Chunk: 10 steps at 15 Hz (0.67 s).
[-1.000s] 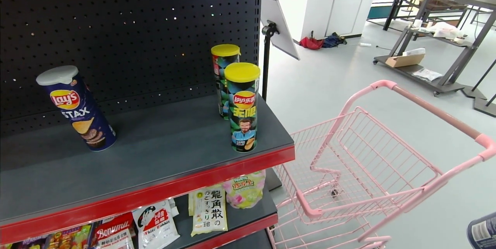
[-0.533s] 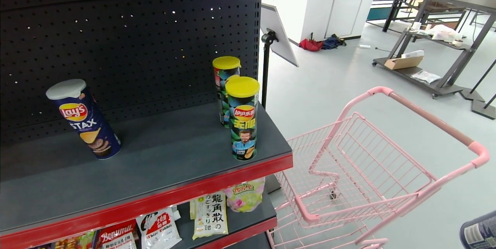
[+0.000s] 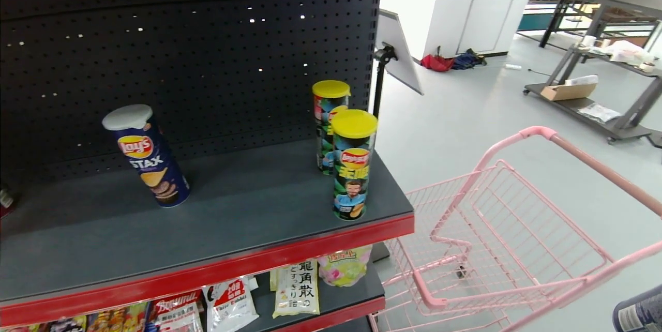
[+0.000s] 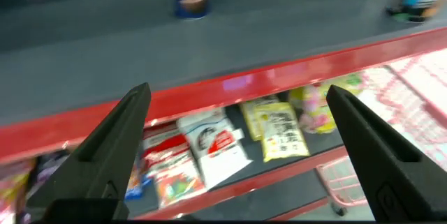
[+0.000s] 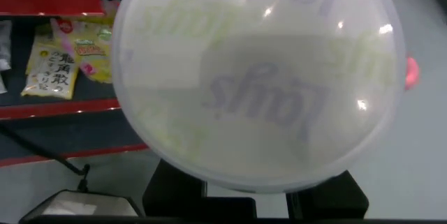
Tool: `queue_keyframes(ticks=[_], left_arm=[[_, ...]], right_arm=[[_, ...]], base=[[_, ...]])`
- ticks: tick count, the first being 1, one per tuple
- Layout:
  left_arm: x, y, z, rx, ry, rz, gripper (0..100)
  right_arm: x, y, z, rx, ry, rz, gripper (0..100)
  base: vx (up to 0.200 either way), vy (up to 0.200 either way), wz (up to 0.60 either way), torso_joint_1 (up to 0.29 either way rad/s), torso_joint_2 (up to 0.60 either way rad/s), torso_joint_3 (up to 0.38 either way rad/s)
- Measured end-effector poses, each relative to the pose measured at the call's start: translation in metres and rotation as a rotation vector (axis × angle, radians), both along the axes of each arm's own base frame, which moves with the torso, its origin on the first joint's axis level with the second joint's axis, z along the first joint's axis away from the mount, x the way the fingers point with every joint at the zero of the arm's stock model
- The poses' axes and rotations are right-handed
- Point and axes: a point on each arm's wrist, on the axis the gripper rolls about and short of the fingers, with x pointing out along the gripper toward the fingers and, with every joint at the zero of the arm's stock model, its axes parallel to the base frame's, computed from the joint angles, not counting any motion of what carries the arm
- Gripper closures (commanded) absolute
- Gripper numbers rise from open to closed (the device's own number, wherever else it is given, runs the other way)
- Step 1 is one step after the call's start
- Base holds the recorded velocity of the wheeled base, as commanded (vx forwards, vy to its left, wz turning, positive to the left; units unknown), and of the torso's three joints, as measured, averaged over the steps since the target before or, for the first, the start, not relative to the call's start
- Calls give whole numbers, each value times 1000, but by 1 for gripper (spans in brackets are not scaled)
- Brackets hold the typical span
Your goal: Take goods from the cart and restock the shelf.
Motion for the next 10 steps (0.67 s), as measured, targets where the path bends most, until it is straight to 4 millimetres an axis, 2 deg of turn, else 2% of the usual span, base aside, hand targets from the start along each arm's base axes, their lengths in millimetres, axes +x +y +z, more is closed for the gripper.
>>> queue_keyframes(ticks=[5,9,10], left_arm=[[0,0,0,0,0,-1,0],[0,0,0,0,0,-1,0],[0,0,0,1,0,-1,0]], right_arm=[[-4,-1,-8,0,-2,-1,100],[-8,-2,-14,21,-11,-5,100],[-10,-2,-17,41,-27,-9,100]], base=[[0,0,600,0,5,1],[0,0,0,0,0,0],[0,200,0,7,2,7]])
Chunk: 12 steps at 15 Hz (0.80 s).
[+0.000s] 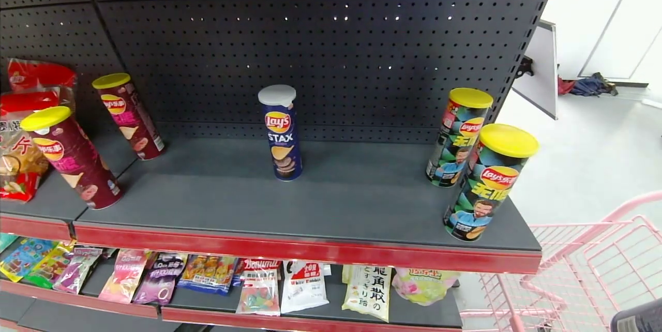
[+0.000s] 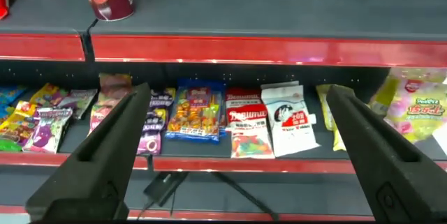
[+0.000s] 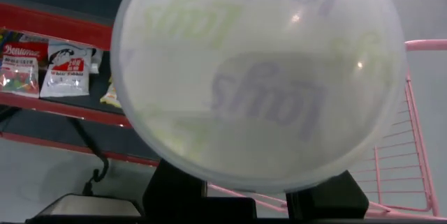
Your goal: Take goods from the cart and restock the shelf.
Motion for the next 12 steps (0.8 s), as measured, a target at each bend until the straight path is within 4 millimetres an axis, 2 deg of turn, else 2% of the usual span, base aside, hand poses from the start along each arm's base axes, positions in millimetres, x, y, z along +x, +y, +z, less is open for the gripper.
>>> queue_keyframes(ticks=[7,11,12], left_arm=[[0,0,0,2,-1,-2,0],[0,0,0,2,0,-1,0],[0,0,0,2,0,-2,0]], right_arm=[[-22,-4,-45,52,-113,38,100],[-27,-5,-50,63,-153,38,100],[-27,-5,-52,64,-152,41,100]], base=[[0,200,0,-1,4,5],[0,200,0,4,1,7],[0,0,0,0,0,0]])
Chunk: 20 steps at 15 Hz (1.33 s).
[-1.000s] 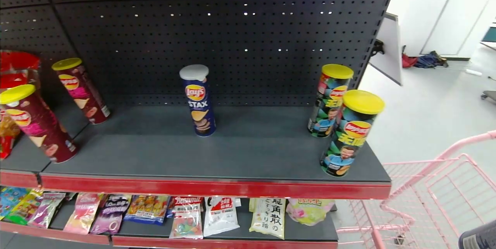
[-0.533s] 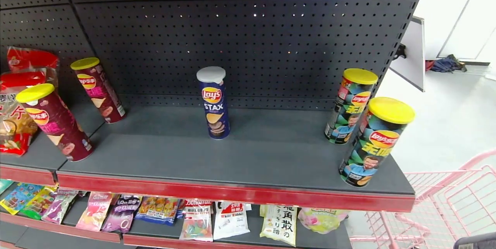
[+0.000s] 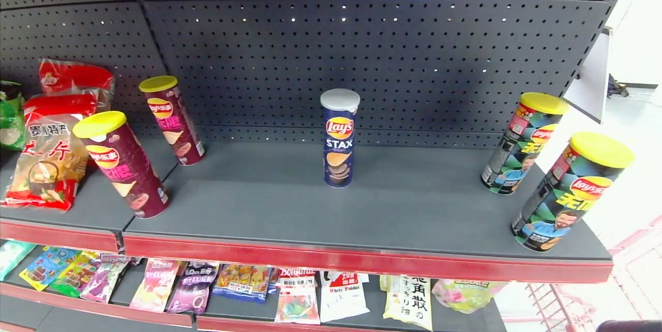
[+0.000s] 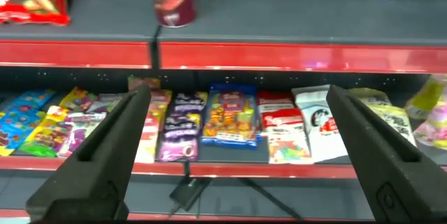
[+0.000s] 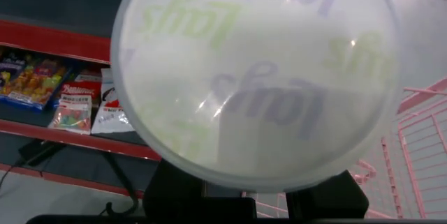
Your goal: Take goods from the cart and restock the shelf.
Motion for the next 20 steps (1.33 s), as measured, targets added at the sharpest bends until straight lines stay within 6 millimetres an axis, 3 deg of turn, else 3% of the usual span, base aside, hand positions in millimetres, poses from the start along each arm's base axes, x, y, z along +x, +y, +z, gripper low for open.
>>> queue_keyframes(ticks=[14,16,17,20], left_arm=[[1,0,3,72,-5,-79,0],[0,-1,31,34,-50,-99,0],[2,-1,57,5,-77,-132,0],[30,-10,114,-25,-19,-384,0]], right_arm=[[10,6,-26,16,45,169,100],[11,7,-28,17,59,182,100],[11,7,-28,20,66,210,100],[11,7,-29,17,67,209,100]], base=[[0,0,0,0,0,0],[0,0,0,0,0,0],[0,0,0,0,0,0],[0,0,0,0,0,0]])
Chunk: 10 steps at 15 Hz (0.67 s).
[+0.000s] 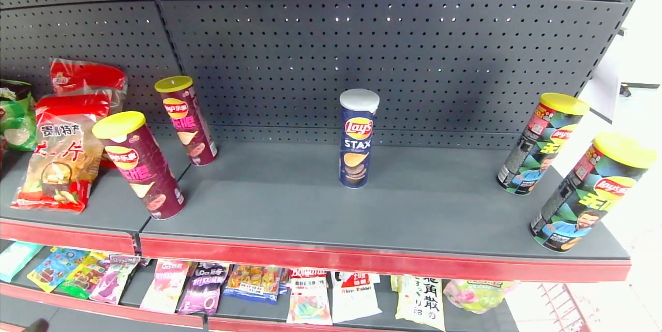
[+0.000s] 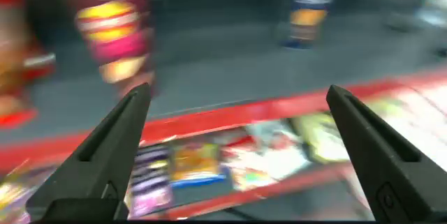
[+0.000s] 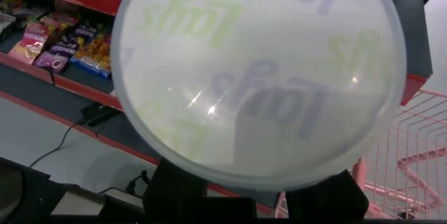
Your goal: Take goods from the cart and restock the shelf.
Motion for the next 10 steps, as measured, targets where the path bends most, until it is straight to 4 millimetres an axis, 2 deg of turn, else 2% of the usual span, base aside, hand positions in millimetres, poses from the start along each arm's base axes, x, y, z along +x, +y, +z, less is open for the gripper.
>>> queue_keyframes(ticks=[3,8,10], left_arm=[[55,-15,15,43,124,-202,0],[170,-49,7,75,152,-419,0],[217,-73,8,79,120,-506,0]], right_arm=[[0,-1,0,-5,-4,-27,100],[0,-1,0,-4,-5,-29,100],[0,-1,0,-2,-4,-30,100]], base=[[0,0,0,0,0,0],[0,0,0,0,0,0],[0,0,0,0,0,0]])
